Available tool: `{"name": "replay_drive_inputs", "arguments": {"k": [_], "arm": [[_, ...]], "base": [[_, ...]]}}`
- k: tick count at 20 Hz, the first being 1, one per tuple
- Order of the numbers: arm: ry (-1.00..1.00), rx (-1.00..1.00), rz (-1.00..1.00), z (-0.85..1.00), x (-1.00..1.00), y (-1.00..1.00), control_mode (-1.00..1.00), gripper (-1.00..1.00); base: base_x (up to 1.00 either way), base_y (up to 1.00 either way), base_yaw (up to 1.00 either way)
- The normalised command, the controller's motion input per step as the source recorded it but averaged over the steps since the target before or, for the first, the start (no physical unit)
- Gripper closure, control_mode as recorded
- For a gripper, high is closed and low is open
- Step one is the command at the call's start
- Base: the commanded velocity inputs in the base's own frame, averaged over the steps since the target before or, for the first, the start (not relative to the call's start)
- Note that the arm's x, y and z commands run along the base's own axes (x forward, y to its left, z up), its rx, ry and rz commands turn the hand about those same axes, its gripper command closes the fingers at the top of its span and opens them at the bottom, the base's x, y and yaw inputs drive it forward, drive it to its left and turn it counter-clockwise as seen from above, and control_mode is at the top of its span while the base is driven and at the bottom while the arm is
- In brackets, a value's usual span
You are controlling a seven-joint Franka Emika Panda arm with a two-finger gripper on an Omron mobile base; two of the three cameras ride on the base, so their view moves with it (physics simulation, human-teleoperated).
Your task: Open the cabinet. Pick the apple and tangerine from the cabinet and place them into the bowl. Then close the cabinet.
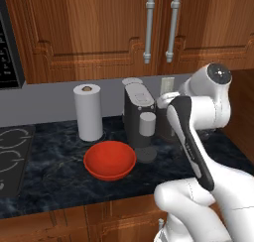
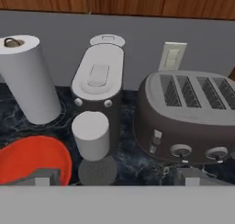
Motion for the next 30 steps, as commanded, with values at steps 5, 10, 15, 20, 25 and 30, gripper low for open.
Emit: {"name": "replay_drive_inputs", "arguments": {"k": [5,10,15,20,25,30], "arm": [[-0.26,-0.03,0.00,0.23,-0.24,0.00,-1.00,-1.00],[-0.29,-0.04,0.00,0.44,-0.22,0.00,-1.00,-1.00],[-0.24,-0.02,0.00,0.52,-0.17,0.00,-1.00,-1.00],[-0.14,-0.02,0.00,0.45,-0.08,0.01,-1.00,-1.00],[-0.14,-0.03,-0.01,0.43,-0.03,0.00,-1.00,-1.00],[-0.18,-0.02,0.00,0.39,-0.11,0.00,-1.00,-1.00]], "base": [[0.00,0.00,0.00],[0.00,0.00,0.00],[0.00,0.00,0.00],[0.00,0.00,0.00],[0.00,0.00,0.00],[0.00,0.00,0.00]]}}
